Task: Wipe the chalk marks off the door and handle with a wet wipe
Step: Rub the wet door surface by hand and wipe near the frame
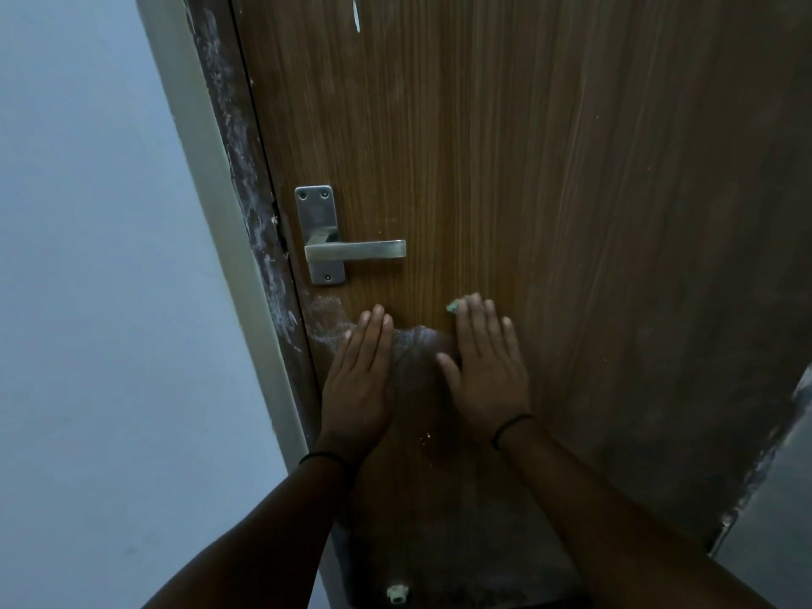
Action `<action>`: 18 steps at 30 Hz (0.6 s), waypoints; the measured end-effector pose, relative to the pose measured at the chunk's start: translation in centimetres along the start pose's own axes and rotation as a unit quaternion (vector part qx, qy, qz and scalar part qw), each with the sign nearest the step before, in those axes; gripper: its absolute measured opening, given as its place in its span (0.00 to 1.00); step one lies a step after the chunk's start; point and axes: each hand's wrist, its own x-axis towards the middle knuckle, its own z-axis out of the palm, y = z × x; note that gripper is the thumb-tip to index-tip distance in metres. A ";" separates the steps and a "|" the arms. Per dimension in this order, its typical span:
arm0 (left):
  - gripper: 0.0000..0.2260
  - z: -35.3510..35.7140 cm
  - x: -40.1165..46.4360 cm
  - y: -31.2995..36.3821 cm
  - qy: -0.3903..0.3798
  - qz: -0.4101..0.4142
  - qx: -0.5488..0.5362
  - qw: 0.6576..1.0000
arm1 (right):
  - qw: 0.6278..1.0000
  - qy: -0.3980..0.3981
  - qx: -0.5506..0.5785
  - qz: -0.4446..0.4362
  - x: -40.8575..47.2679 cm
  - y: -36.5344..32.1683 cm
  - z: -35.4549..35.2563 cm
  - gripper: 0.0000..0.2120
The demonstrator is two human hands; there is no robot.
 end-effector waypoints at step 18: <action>0.21 -0.5 -2.4 -1.8 0.061 -0.072 -0.001 0.996 | 0.999 0.033 -0.011 0.018 2.2 -0.5 -1.8 0.33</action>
